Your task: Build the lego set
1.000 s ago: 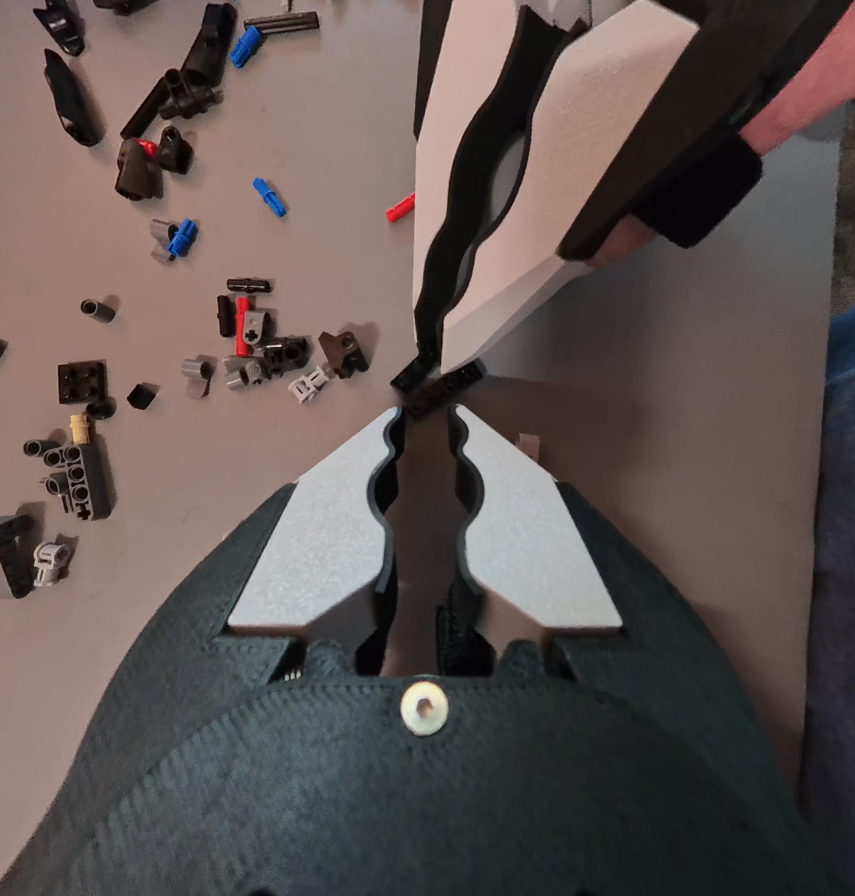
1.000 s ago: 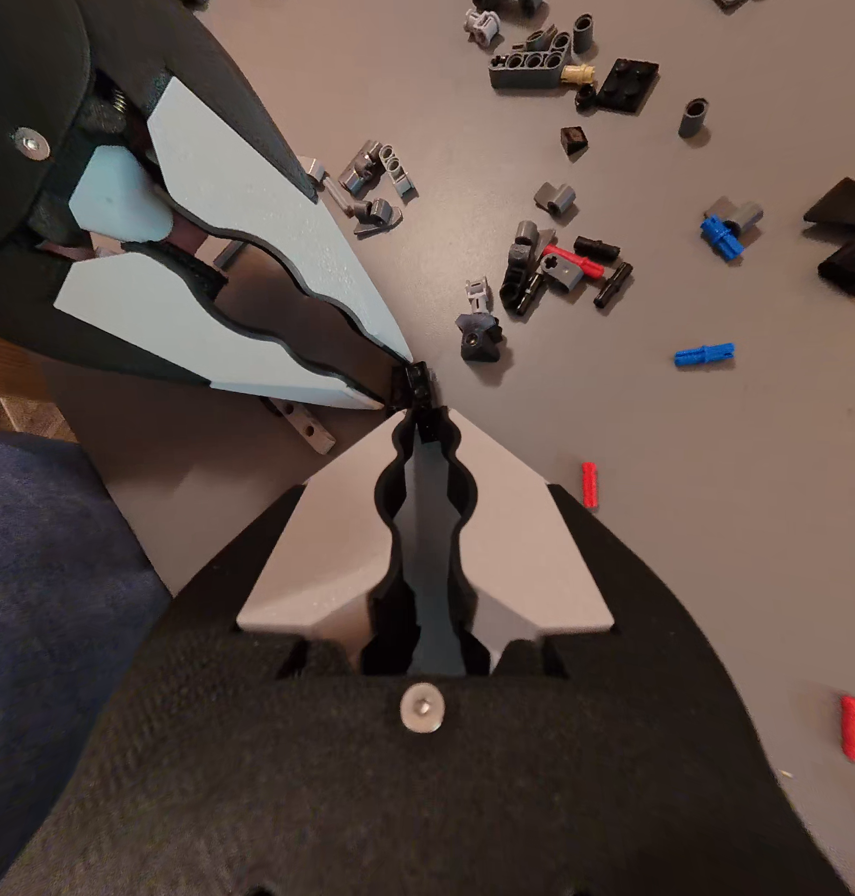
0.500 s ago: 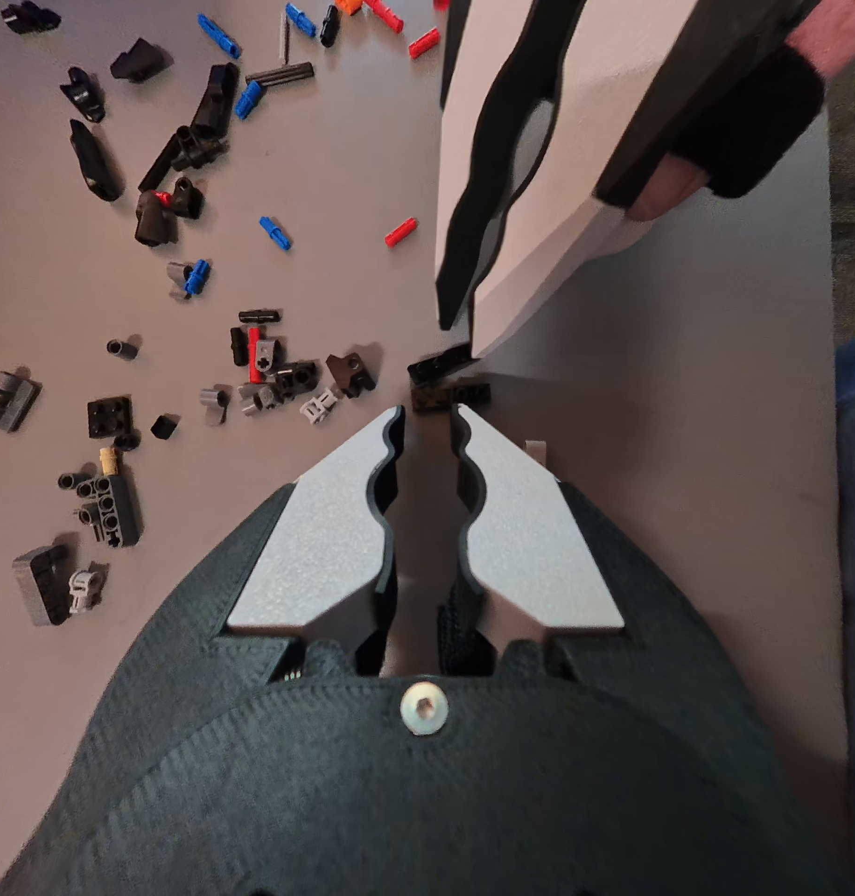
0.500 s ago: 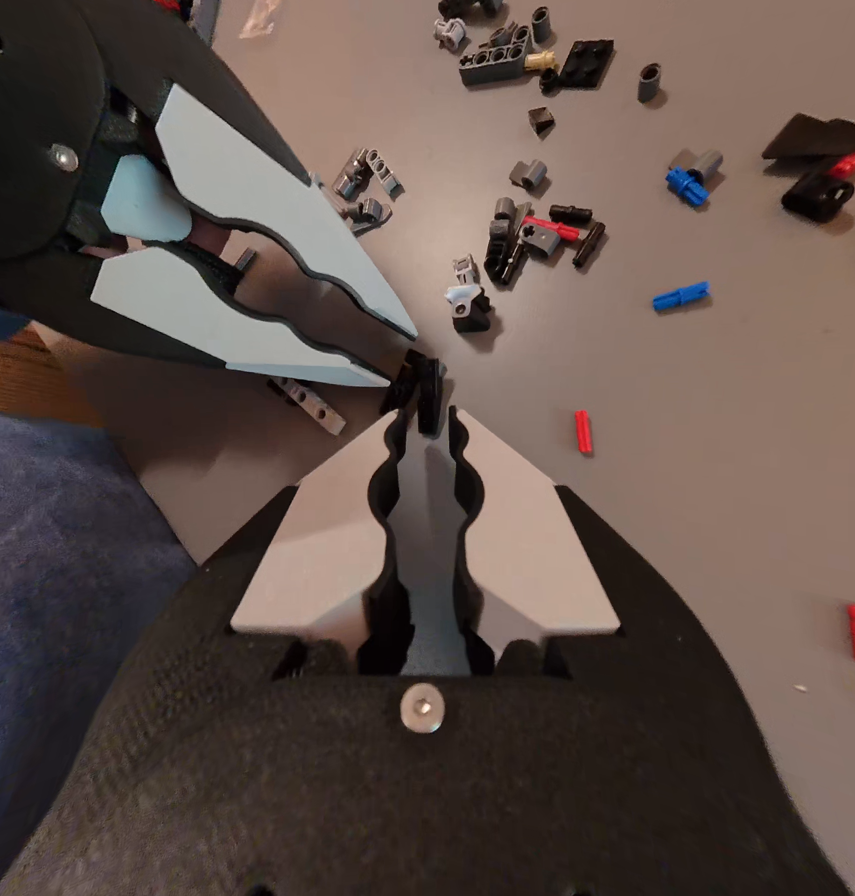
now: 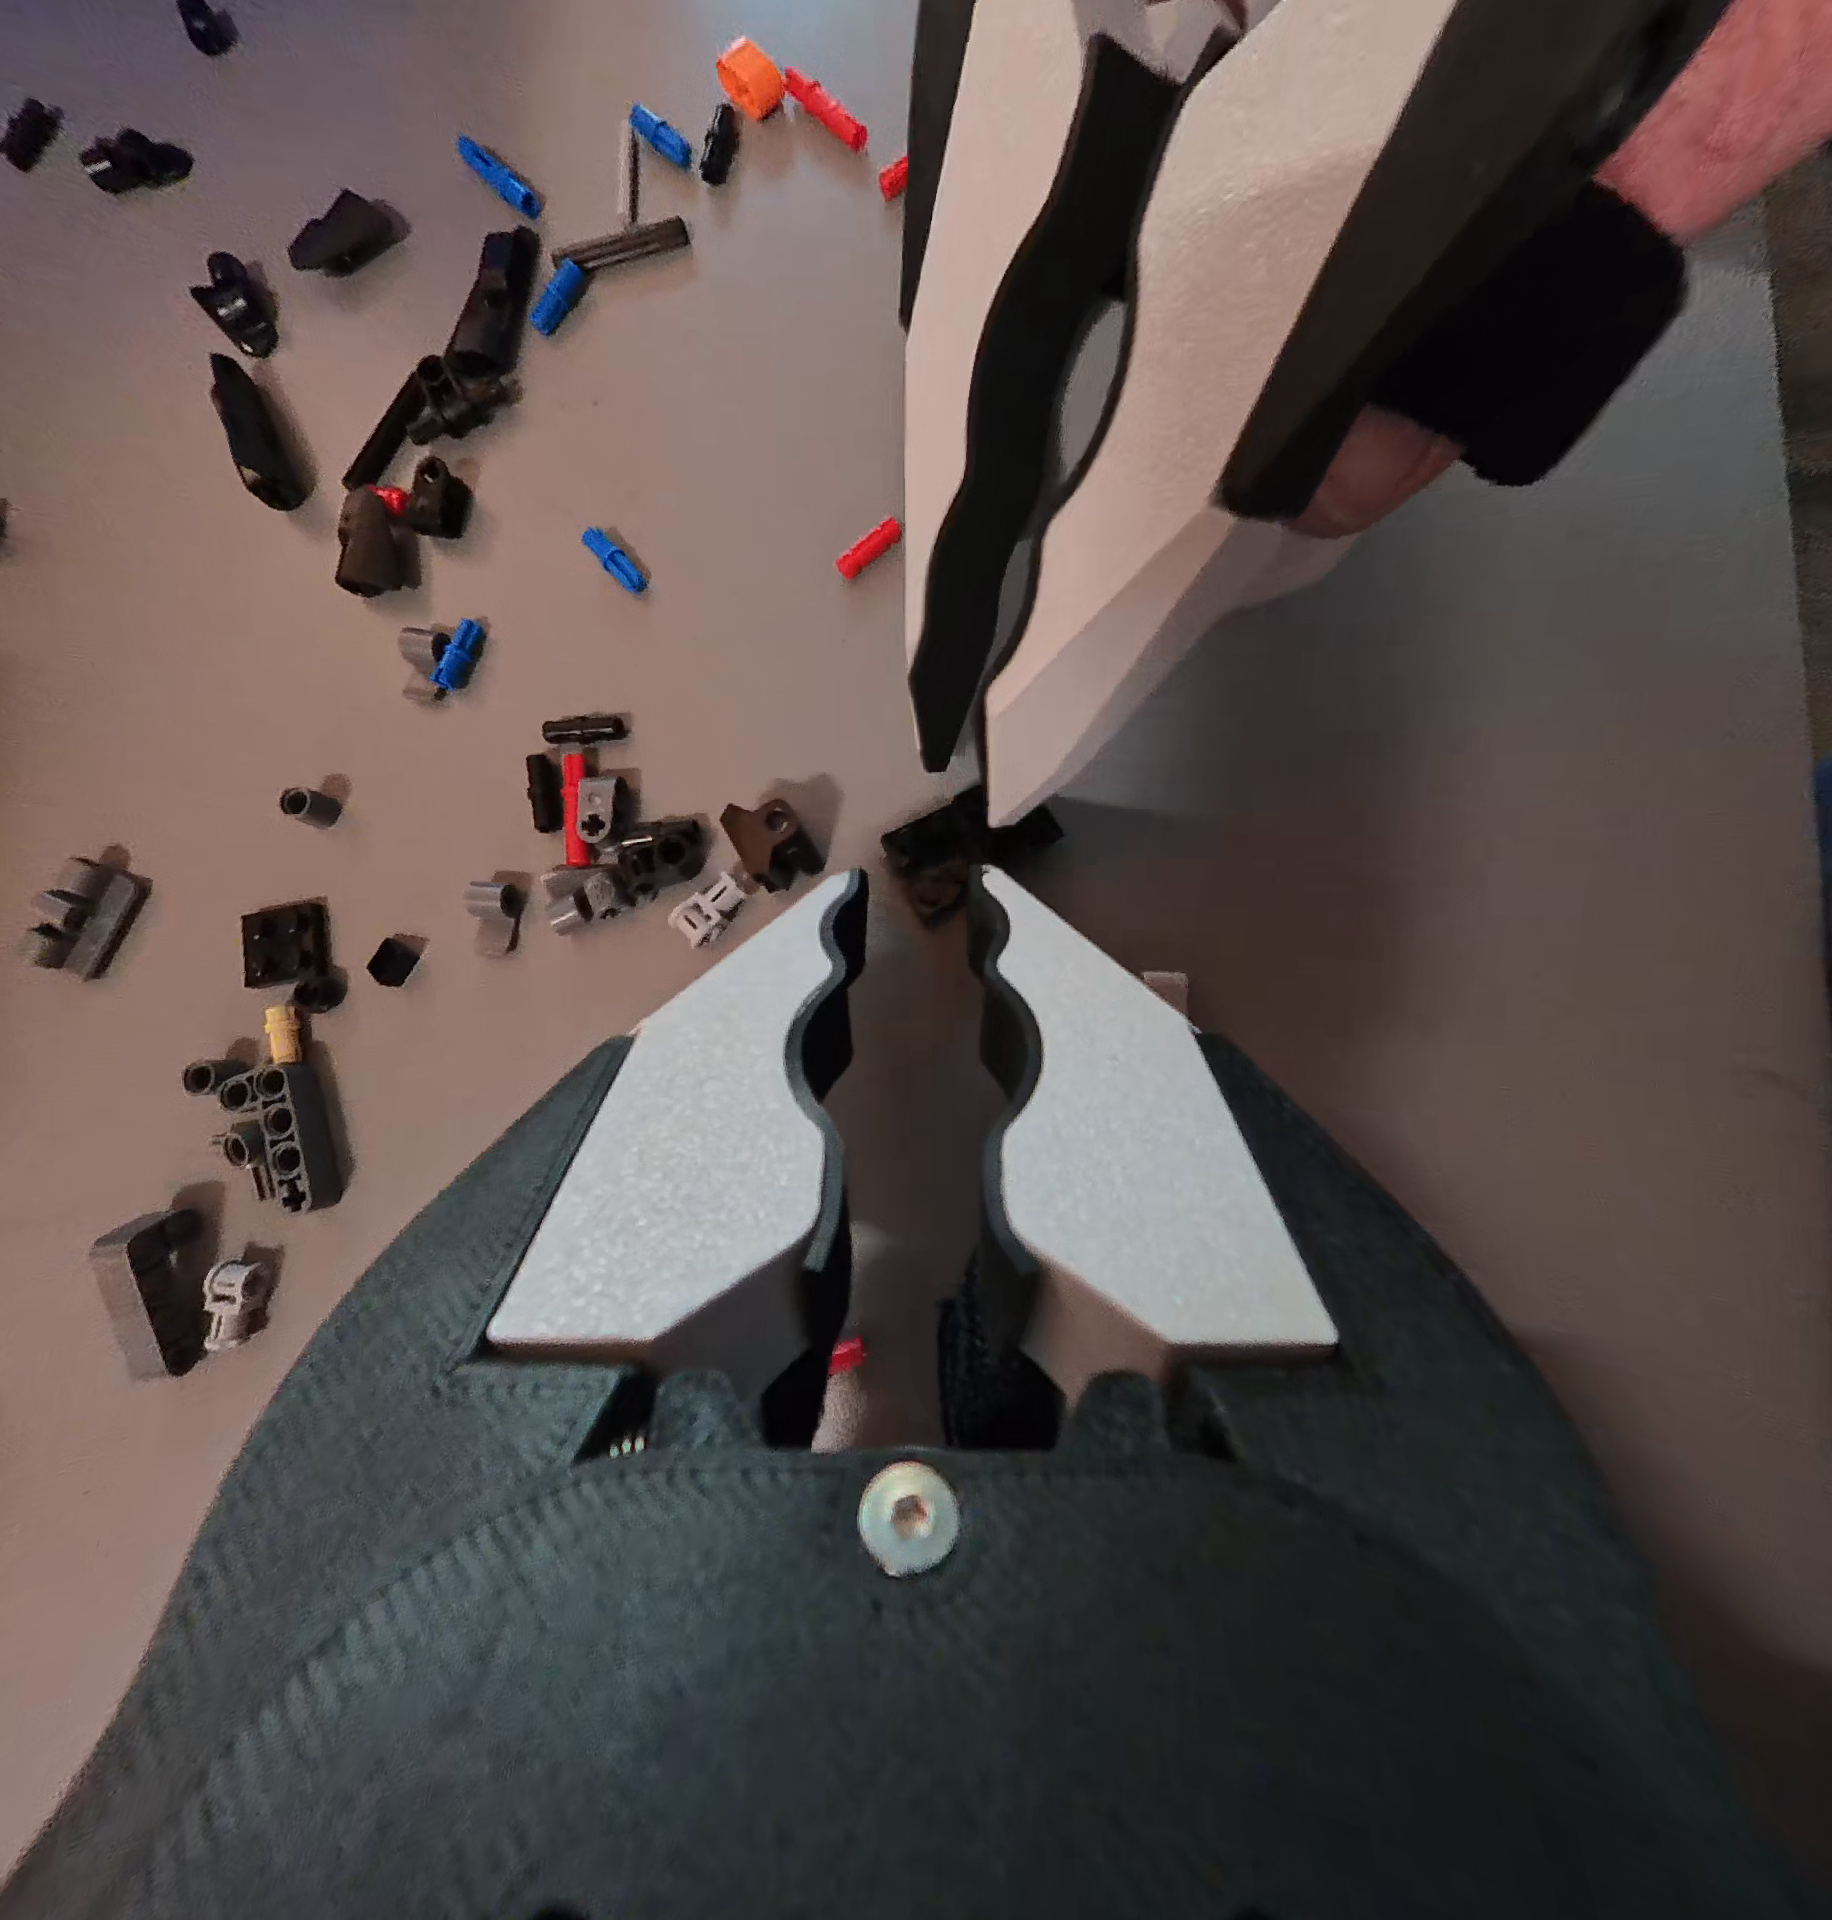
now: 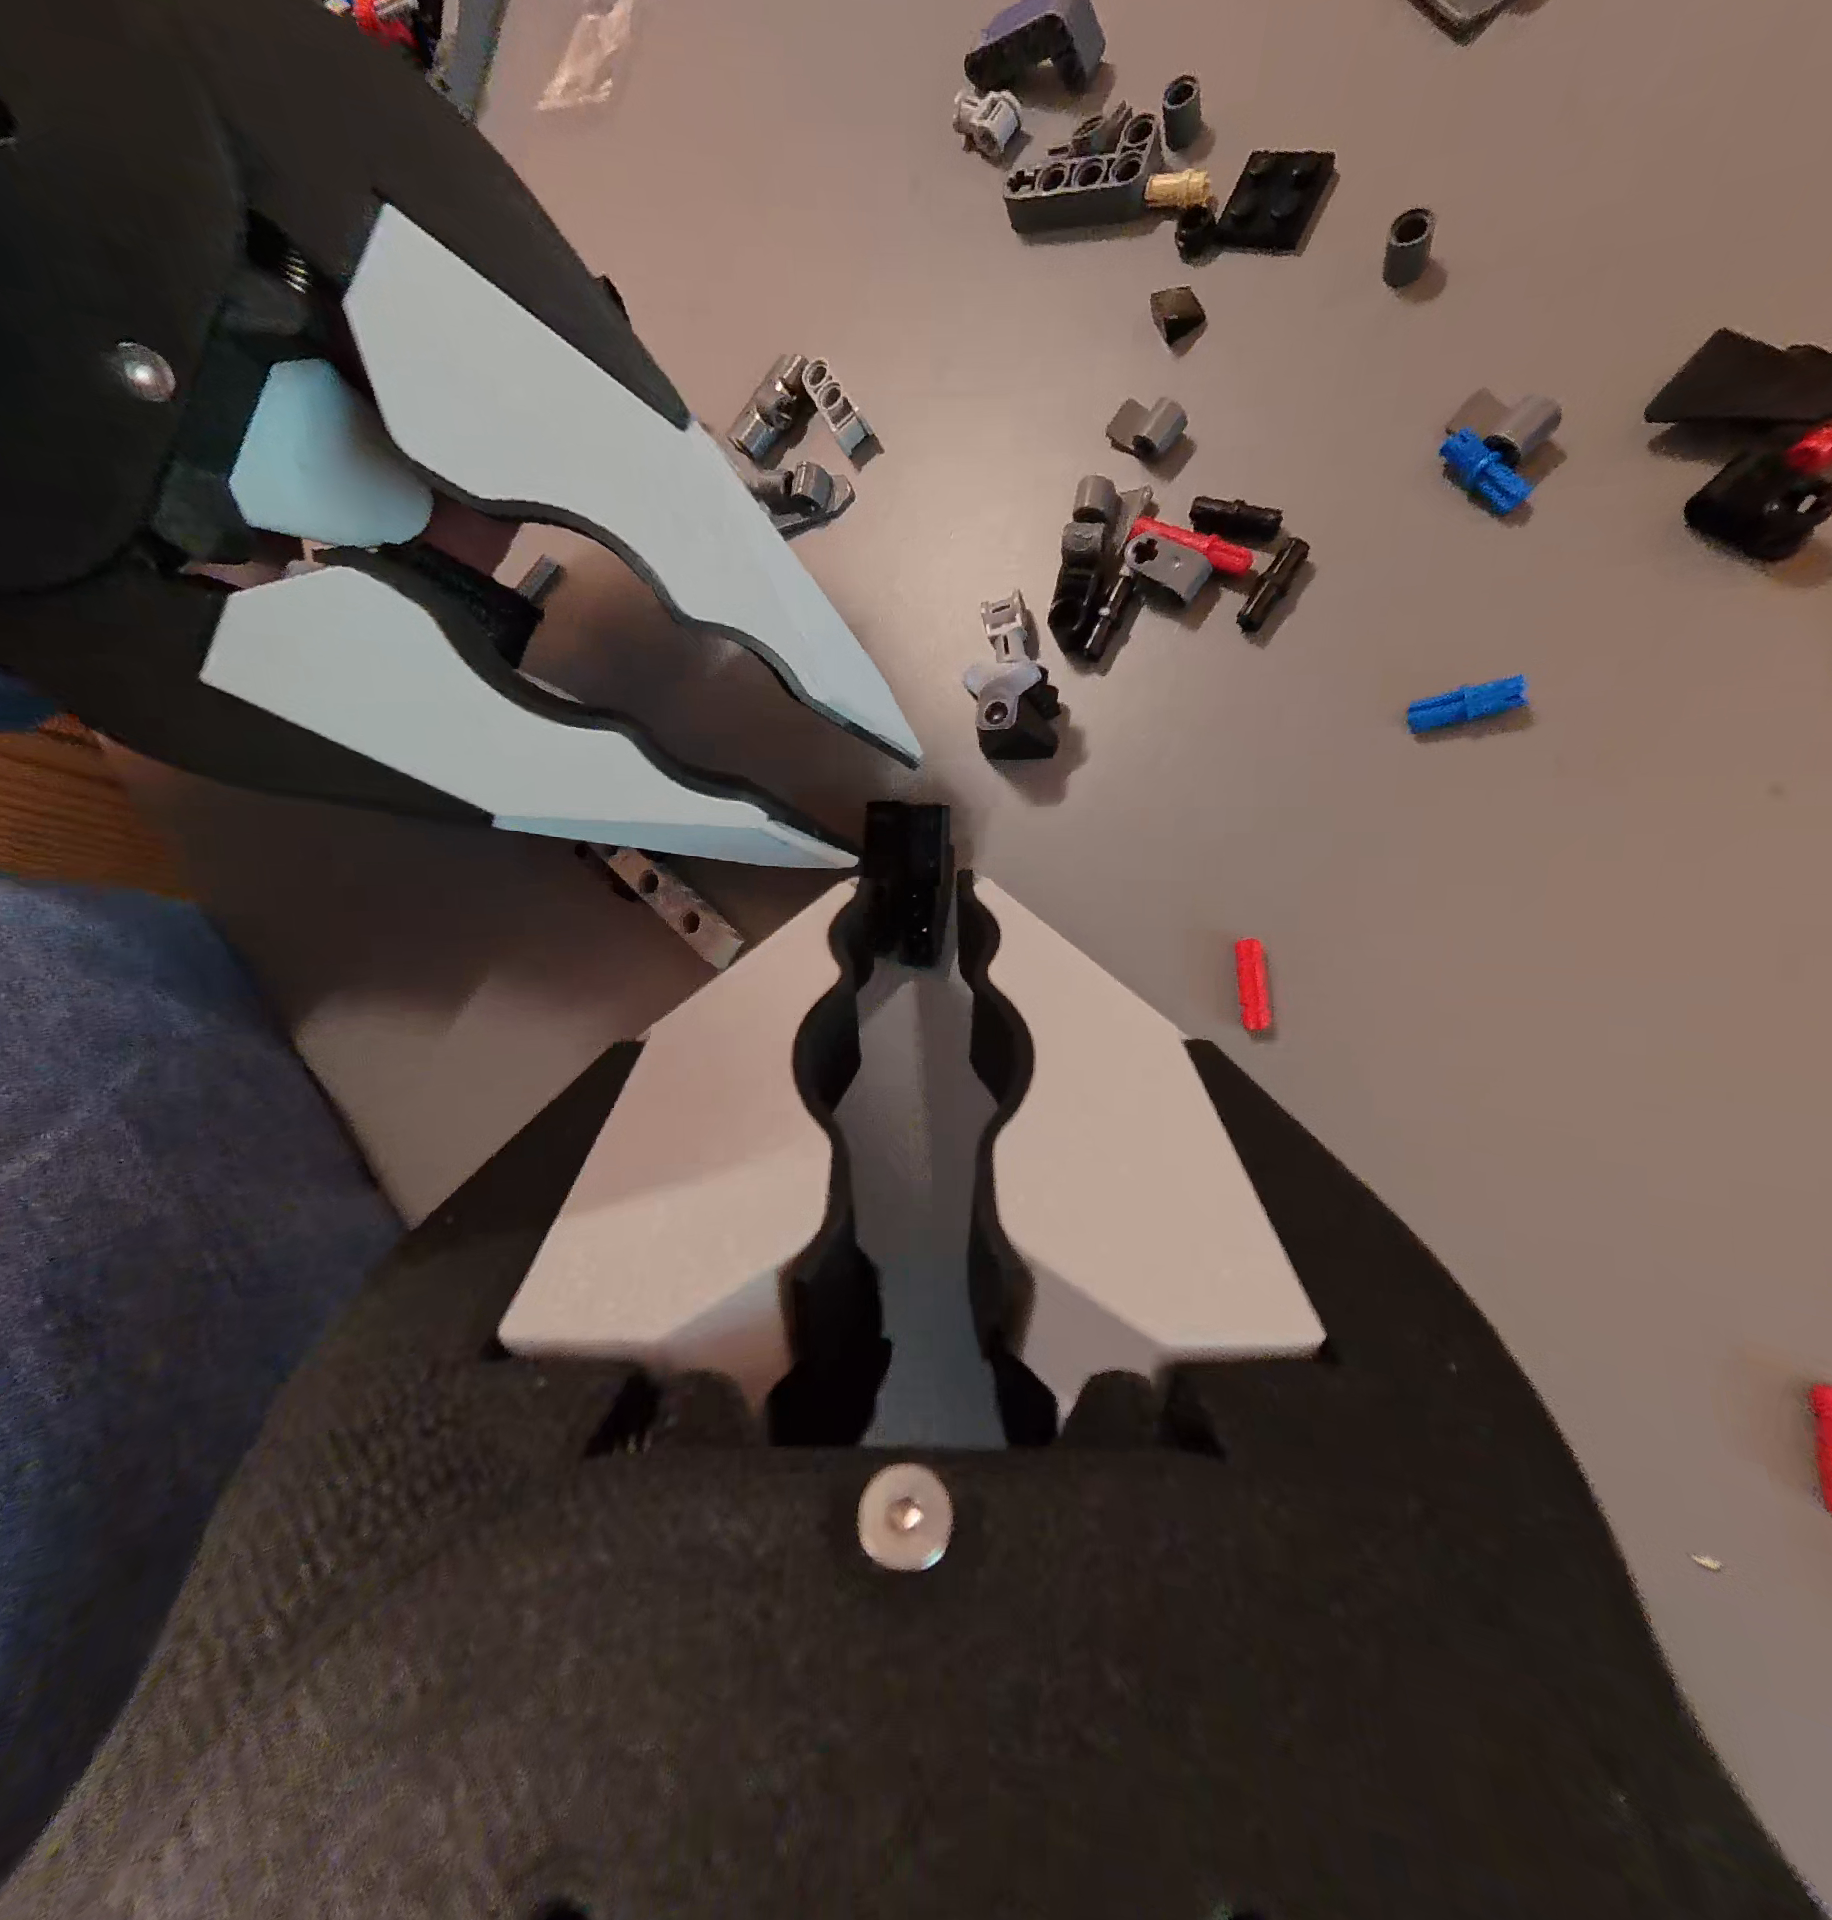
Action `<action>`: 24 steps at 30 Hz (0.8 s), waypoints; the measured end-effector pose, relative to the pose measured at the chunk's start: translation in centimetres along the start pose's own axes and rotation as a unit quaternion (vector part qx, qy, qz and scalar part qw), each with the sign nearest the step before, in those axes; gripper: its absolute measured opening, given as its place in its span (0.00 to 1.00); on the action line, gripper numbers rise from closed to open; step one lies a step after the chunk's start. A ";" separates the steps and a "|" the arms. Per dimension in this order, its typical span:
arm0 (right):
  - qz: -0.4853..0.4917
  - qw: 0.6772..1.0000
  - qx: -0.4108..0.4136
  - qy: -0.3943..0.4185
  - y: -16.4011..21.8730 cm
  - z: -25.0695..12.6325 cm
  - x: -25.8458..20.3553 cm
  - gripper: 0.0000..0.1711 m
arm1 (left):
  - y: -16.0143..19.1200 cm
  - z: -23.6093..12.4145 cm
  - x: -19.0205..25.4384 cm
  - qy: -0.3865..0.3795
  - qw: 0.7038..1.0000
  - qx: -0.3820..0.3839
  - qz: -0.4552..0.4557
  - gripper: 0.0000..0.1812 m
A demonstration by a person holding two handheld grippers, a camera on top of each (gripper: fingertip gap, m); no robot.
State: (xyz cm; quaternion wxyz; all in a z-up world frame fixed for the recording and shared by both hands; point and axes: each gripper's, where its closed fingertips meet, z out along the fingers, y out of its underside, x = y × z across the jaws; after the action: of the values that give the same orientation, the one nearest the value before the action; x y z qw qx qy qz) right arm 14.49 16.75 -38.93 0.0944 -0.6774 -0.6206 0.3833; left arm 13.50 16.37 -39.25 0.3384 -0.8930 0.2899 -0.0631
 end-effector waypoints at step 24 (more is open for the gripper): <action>0.007 1.000 -0.012 -0.014 -1.3 0.9 0.3 0.00 | 0.5 0.2 -0.1 -0.007 1.000 -0.004 0.010 0.07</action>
State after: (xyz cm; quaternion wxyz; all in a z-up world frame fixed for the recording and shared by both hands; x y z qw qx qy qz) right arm 12.89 17.00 -38.85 0.0753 -0.6772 -0.6218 0.3863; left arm 13.22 16.25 -39.70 0.3372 -0.8919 0.2967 -0.0518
